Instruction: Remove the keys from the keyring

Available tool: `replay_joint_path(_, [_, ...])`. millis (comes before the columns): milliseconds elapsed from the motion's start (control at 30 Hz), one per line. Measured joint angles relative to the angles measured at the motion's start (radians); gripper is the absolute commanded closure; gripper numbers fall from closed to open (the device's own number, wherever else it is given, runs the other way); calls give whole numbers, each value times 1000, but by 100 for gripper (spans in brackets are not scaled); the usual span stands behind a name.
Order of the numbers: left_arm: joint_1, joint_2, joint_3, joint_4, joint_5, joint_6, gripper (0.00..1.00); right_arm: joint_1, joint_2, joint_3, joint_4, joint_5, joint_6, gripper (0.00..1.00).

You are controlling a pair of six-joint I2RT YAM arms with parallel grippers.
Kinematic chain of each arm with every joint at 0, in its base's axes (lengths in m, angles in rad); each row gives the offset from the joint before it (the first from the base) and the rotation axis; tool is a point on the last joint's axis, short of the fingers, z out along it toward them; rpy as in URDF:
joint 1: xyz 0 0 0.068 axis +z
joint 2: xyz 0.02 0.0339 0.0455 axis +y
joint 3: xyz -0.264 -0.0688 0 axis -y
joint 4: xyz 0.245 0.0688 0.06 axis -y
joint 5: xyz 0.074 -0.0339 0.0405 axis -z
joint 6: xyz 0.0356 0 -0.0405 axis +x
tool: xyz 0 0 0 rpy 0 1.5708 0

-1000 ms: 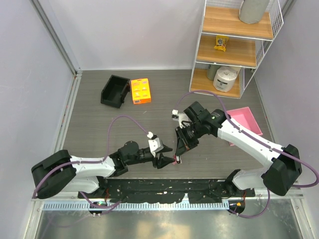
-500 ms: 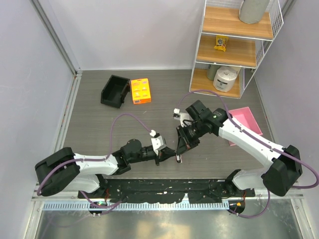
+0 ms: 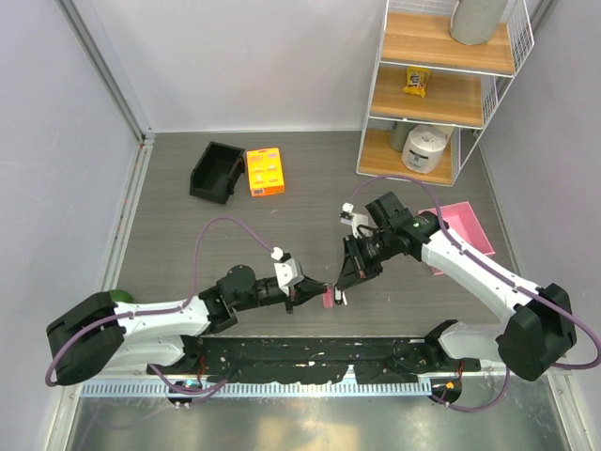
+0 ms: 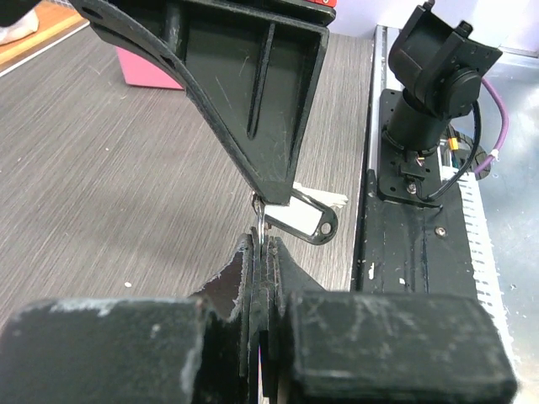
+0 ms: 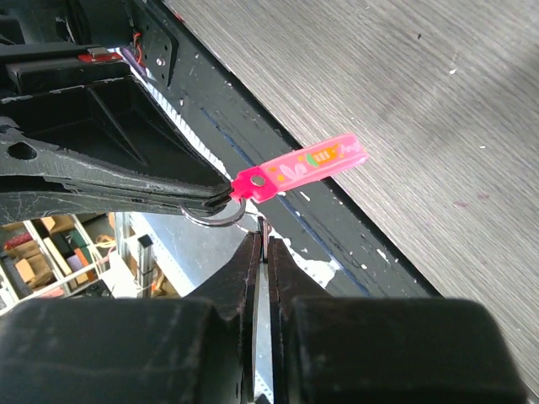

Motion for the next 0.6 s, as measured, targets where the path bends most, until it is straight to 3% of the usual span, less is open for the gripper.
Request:
replay_joint_path(67, [0, -13, -5, -15, 0, 0, 96, 0, 0, -21, 23, -18, 10, 95])
replay_joint_path(100, [0, -18, -6, -21, 0, 0, 82, 0, 0, -26, 30, -24, 13, 95])
replay_joint_path(133, [0, -20, -6, -25, 0, 0, 61, 0, 0, -27, 35, -26, 14, 95])
replay_joint_path(167, [0, -22, -6, -26, 0, -3, 49, 0, 0, -29, 39, -28, 15, 95])
replay_joint_path(233, [0, -26, -7, -21, -3, -1, 40, -2, -1, -29, 35, -6, 13, 95])
replay_joint_path(600, [0, -14, -26, 23, -23, -29, 44, -7, -28, -13, -13, 31, 0, 95])
